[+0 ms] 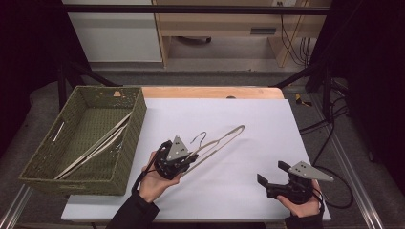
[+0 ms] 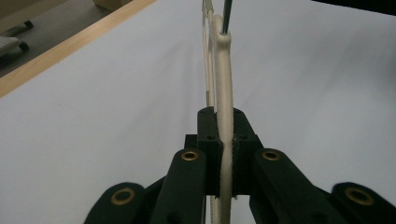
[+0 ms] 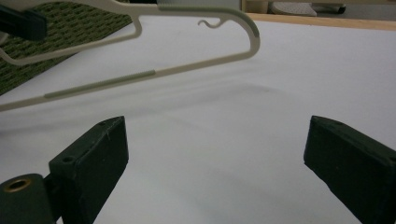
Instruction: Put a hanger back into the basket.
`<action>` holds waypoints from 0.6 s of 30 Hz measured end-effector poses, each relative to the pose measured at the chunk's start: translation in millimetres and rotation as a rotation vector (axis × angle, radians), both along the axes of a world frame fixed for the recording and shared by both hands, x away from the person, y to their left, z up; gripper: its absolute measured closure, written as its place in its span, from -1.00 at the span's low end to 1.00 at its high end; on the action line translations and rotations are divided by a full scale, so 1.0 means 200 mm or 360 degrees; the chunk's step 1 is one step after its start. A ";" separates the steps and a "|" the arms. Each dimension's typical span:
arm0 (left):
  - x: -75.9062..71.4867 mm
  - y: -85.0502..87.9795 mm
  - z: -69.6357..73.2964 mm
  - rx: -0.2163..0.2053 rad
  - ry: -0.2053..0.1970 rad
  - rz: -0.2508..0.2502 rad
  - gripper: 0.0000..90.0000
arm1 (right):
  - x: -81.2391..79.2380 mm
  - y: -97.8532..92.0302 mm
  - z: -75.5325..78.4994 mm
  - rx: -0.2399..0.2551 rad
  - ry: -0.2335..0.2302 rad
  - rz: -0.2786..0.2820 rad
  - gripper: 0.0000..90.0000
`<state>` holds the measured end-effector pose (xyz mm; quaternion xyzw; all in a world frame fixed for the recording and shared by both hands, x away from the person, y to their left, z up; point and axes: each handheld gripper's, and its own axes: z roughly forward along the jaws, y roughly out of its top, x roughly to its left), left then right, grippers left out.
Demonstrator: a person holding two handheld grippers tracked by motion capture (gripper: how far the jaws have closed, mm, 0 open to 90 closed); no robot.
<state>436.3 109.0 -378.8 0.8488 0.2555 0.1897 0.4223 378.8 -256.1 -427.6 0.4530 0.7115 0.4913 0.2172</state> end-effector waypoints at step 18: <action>-0.02 0.22 0.22 -0.0132 -0.0072 0.0027 0.90 | 0.00 -0.01 0.02 0.0010 -0.0028 0.0008 -0.89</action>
